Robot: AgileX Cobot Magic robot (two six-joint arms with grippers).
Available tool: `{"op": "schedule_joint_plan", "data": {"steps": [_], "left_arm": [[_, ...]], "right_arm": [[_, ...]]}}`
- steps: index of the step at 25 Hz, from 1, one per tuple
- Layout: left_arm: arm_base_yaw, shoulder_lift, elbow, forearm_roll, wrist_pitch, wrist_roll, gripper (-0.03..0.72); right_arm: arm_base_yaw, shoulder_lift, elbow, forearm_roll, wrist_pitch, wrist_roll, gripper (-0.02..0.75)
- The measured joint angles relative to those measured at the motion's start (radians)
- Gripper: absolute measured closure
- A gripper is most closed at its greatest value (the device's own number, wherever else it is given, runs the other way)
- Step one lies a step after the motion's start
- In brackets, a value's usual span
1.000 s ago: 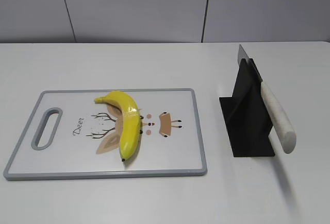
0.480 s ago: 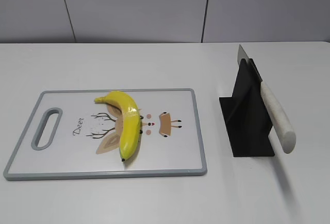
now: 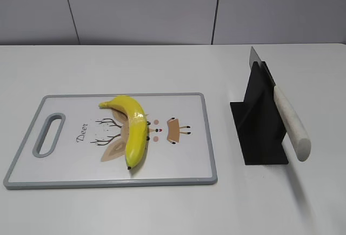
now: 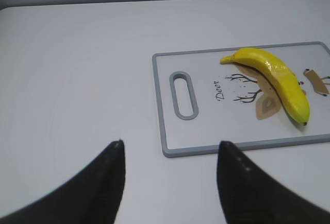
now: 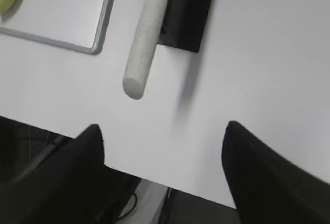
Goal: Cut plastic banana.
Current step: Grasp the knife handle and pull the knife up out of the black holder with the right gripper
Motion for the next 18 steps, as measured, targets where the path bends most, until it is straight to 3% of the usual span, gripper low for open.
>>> {"op": "schedule_joint_plan", "data": {"steps": [5,18], "left_arm": [[0.000,0.000,0.000,0.000,0.000,0.000,0.144],[0.000,0.000,0.000,0.000,-0.001,0.000,0.145]], "right_arm": [[0.115,0.155,-0.065,-0.055,0.008,0.061,0.200],[0.122,0.567,-0.157,-0.050,-0.006,0.131,0.201]]}}
